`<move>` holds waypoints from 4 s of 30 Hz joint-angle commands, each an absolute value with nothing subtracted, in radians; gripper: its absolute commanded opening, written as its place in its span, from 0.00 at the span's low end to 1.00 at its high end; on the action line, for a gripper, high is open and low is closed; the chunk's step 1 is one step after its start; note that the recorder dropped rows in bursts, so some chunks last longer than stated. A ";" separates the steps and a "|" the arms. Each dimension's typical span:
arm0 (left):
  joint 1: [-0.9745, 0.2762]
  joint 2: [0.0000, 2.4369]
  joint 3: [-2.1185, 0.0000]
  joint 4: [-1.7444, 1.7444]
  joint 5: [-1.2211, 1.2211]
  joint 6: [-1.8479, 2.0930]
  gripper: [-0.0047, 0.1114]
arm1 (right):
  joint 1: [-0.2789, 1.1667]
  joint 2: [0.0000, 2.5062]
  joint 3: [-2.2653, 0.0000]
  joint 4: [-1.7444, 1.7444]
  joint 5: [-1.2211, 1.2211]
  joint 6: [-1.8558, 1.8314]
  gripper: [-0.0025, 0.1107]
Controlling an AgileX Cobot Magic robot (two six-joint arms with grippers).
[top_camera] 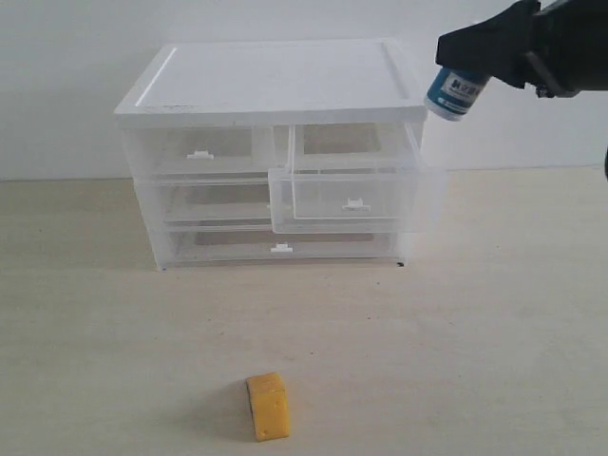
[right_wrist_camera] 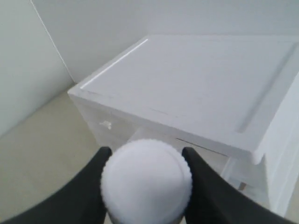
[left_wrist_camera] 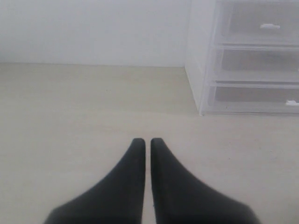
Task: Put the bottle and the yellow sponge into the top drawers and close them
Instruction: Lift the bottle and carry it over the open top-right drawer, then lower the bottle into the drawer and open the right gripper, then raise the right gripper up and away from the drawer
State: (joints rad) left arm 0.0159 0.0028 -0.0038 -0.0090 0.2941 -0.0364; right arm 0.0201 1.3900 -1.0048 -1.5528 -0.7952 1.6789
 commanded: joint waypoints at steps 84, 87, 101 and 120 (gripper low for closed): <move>0.019 0.000 0.000 -0.019 0.283 -0.033 0.08 | 0.348 1.398 -1.029 -1.534 -0.146 1.347 0.02; 0.019 0.000 0.000 -0.019 0.283 -0.033 0.08 | 0.348 1.398 -1.029 -1.597 -0.086 1.347 0.02; 0.019 0.000 0.000 -0.019 0.283 -0.033 0.08 | 0.346 1.389 -1.032 -1.744 -0.725 1.021 0.02; 0.019 0.000 0.000 -0.019 0.283 -0.033 0.08 | 0.346 1.231 -1.044 -1.525 0.621 0.560 0.02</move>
State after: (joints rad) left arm 0.0159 0.0028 -0.0038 -0.0090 0.2920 -0.0364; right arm 0.3484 1.2379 -1.0343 -1.6598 0.5492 0.7269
